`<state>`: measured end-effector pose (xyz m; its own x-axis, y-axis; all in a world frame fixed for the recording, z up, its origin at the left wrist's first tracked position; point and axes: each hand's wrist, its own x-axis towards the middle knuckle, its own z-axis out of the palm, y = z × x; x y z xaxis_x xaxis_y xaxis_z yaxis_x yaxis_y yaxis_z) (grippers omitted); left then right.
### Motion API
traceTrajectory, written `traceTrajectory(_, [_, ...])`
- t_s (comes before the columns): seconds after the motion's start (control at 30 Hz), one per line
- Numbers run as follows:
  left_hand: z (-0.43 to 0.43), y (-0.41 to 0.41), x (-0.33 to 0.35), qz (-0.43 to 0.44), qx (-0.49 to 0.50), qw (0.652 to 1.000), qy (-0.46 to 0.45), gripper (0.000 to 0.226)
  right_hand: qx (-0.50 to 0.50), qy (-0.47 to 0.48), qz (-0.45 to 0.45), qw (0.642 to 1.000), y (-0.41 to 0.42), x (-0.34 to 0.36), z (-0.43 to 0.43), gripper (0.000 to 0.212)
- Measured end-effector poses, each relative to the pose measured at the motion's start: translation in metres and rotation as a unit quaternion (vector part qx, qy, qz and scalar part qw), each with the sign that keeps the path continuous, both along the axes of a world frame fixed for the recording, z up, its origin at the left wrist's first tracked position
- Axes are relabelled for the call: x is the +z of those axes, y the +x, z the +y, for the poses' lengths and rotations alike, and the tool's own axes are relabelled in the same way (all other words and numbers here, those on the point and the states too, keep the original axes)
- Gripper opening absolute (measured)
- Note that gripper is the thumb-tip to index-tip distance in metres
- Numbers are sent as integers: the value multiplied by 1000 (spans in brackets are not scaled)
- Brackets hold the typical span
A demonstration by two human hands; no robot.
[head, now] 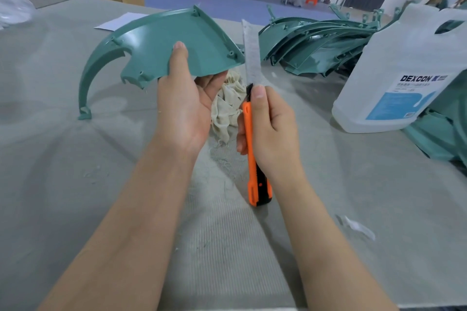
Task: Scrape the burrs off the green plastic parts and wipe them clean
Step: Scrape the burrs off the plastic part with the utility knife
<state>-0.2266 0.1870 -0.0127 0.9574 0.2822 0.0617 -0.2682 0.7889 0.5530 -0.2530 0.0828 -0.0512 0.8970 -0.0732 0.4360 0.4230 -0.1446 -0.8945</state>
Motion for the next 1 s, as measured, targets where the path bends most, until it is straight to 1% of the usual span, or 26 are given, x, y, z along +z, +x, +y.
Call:
traceTrajectory(0.33, [-3,-4,6,16,-8,1000,18,17,1,-4,-11,1000,-1,1,2,37])
traceTrajectory(0.53, [-8,-4,5,31,-14,998,48,34,36,-48,-34,998,-2,1,8,34])
traceTrajectory(0.6, [-7,-2,3,34,-14,998,57,33,54,-38,-27,997,-3,2,8,34])
traceTrajectory(0.7, [-7,2,-1,59,-26,993,101,28,79,-29,-19,996,-6,3,7,38])
traceTrajectory(0.77, [-8,4,-5,57,-20,991,118,31,67,-2,-22,998,-6,4,5,36])
traceTrajectory(0.8, [-9,3,-7,48,-15,992,120,32,44,24,-19,999,-6,7,3,33])
traceTrajectory(0.87, [-13,2,-9,33,-16,987,157,30,-20,86,8,996,-2,11,-4,24])
traceTrajectory(0.93, [-20,-1,-14,31,-29,971,235,26,-58,134,64,987,4,13,-14,23])
traceTrajectory(0.97, [-22,-1,-17,24,-31,957,288,25,-63,151,93,982,6,13,-17,26])
traceTrajectory(1.0, [-23,-2,-20,1,-37,933,358,23,-62,168,115,977,8,13,-21,27])
